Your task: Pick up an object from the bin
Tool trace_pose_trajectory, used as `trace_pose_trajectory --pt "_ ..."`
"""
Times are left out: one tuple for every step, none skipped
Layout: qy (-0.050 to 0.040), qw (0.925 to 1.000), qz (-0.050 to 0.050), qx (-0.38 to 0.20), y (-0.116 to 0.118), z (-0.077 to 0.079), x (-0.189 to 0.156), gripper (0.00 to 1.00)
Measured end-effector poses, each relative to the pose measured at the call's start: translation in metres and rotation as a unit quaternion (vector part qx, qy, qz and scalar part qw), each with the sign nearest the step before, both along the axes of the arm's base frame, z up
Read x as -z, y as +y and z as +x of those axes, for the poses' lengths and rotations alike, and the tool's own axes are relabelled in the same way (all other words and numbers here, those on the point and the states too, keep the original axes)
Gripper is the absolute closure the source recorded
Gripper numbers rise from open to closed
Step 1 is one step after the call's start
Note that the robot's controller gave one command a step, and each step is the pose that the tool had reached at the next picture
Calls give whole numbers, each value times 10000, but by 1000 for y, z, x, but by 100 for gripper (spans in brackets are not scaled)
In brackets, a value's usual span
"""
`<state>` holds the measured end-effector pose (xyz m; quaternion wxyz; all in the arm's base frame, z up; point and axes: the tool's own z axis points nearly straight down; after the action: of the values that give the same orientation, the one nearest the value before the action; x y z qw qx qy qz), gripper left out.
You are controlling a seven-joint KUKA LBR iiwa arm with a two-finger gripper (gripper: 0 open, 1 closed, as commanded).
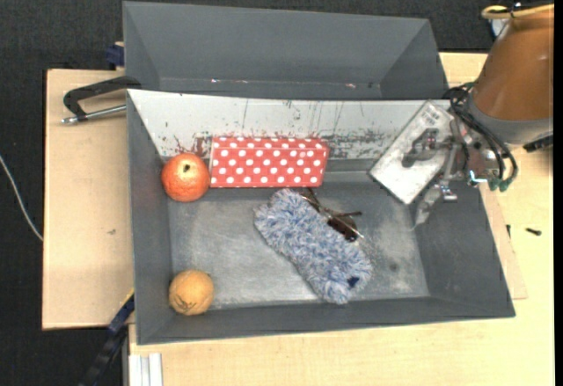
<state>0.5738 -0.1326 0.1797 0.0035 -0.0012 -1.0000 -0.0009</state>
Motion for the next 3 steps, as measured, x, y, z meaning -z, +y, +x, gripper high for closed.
trace_pose_trajectory --pt "-43 10000 -8 -8 0 2 -5 0" --pt "-94 9999 -13 -52 43 -18 20 0" --pt "-24 9985 0 -550 63 -25 87 0"
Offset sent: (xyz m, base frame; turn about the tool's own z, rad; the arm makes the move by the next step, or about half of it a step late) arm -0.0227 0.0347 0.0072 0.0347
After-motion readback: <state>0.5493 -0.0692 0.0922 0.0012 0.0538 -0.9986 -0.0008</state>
